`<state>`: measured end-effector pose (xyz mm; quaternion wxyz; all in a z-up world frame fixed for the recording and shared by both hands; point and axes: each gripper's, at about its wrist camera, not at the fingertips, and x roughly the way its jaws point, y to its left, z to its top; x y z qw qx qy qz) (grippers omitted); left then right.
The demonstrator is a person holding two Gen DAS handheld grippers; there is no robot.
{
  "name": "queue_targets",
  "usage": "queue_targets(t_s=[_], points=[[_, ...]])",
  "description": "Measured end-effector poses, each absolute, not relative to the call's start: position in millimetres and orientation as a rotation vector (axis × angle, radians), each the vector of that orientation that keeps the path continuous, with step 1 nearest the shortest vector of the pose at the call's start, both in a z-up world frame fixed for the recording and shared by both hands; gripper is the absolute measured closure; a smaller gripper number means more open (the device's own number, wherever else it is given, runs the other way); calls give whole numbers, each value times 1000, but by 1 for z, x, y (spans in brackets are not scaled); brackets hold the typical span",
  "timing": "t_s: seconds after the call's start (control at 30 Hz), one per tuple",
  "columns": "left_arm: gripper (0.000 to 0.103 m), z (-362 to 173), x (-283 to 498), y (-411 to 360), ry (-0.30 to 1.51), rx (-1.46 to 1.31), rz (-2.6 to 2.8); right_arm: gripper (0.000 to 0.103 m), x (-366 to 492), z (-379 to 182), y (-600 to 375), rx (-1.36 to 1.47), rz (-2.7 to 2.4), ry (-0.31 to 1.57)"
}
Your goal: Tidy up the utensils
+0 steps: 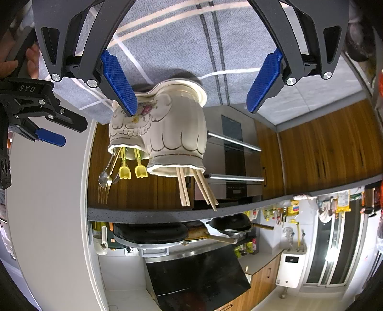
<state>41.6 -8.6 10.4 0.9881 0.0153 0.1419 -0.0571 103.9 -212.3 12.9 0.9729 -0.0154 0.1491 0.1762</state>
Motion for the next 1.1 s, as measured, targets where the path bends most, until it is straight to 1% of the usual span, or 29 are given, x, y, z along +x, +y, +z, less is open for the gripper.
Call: queue_targets(t_s=[1.1], points=[[6, 8, 42, -5, 288, 26, -95, 7, 104, 13, -212, -32, 356, 301]])
